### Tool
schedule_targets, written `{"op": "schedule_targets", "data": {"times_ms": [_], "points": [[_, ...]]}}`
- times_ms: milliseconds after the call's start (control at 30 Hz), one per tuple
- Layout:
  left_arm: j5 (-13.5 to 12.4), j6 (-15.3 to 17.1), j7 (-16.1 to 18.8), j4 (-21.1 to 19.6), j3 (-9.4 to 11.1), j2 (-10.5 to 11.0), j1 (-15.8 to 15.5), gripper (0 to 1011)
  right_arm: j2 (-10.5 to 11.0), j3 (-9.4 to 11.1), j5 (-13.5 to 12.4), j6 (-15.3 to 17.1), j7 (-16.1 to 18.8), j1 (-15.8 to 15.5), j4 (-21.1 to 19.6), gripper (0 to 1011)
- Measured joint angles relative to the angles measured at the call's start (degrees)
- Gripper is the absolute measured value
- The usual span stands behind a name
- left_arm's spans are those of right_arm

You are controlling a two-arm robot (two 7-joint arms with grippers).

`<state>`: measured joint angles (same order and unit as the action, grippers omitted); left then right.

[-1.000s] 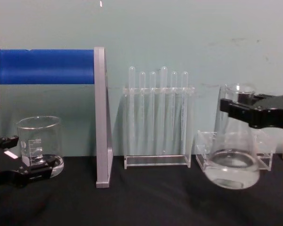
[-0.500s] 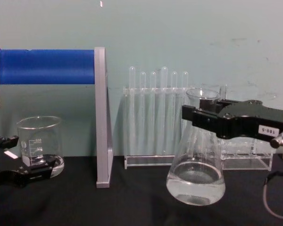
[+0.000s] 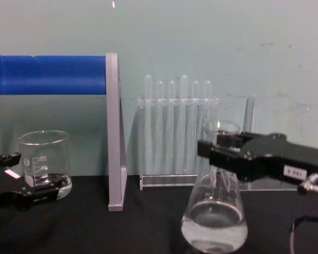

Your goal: Grasp the erlenmeyer flask with one hand, shake it three times, then place it back.

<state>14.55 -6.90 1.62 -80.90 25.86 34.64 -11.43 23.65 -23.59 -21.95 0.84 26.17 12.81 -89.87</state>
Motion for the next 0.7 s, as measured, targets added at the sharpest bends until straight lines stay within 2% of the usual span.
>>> {"op": "schedule_targets", "data": {"times_ms": [267, 700], "points": [[0.0, 0.0, 0.0, 0.0, 0.0, 0.0, 0.0, 1001, -0.7, -0.9, -0.1, -1.8, 1.1, -0.1, 2.4, 456], [0.0, 0.0, 0.0, 0.0, 0.0, 0.0, 0.0, 1001, -1.3, -1.8, -0.6, -2.2, 1.7, -0.6, 4.3, 456]]}}
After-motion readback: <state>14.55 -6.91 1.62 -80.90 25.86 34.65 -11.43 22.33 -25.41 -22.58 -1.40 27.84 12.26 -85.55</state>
